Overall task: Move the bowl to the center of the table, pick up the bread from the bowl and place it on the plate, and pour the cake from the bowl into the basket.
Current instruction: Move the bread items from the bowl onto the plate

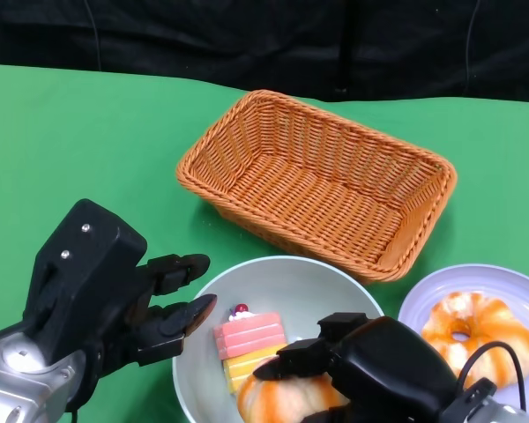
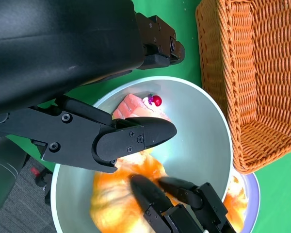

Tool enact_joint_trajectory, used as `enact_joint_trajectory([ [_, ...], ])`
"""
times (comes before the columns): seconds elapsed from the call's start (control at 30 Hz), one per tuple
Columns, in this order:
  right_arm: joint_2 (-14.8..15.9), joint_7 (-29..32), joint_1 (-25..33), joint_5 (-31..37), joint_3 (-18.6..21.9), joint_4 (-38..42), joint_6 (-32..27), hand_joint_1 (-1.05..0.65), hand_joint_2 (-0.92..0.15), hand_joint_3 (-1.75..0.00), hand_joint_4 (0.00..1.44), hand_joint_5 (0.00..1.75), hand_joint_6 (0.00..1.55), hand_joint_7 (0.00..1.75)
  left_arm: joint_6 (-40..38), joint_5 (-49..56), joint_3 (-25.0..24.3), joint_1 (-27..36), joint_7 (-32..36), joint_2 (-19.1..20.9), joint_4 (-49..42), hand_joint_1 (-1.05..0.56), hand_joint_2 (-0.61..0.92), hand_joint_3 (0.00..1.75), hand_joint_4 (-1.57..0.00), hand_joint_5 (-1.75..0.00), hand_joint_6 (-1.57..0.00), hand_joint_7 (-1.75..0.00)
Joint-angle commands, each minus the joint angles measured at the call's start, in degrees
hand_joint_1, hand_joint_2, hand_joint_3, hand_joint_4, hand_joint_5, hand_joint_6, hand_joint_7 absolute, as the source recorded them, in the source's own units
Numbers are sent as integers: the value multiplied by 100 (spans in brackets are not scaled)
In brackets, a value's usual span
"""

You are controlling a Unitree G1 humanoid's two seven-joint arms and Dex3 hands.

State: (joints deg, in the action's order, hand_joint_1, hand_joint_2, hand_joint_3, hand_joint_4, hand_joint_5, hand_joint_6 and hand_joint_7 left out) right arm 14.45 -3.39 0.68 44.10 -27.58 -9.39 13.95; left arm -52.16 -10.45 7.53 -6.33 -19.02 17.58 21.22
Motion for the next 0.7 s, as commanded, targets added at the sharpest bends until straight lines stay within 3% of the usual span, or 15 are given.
enact_joint_trajectory([
  [0.03, -108, 573, -21, -85, 74, 215, 320, -19, -44, -128, 95, 173, 84, 146, -23, 57, 5, 37, 77, 53, 98, -48, 92, 59, -11, -9, -16, -1],
  [0.07, -125, 661, -21, -70, 75, 239, 362, -19, -42, -132, 97, 174, 80, 157, -24, 60, 7, 41, 82, 57, 105, -48, 92, 59, -11, -9, -16, -1],
  [0.17, -224, 955, -6, -64, 91, 272, 465, -18, -37, -134, 99, 175, 79, 165, -29, 34, -6, 38, 79, 54, 104, -48, 92, 59, -11, -10, -16, -1],
  [0.4, -494, 1309, 73, -448, 285, -46, 638, -17, -26, -150, 102, 175, 82, 159, -69, 28, -22, 3, 93, 32, 66, -47, 92, 60, -12, -10, -16, -1],
  [0.57, -572, 1318, 160, -767, 510, -348, 665, -20, -19, -167, 103, 175, 82, 161, -62, 100, 33, -35, 113, 63, 12, -48, 92, 60, -12, -11, -17, -1],
  [0.7, -609, 1273, 252, -1024, 709, -580, 637, -17, -17, -171, 104, 175, 82, 164, -58, 85, 16, -52, 98, 55, -20, -47, 92, 60, -11, -10, -16, 0],
])
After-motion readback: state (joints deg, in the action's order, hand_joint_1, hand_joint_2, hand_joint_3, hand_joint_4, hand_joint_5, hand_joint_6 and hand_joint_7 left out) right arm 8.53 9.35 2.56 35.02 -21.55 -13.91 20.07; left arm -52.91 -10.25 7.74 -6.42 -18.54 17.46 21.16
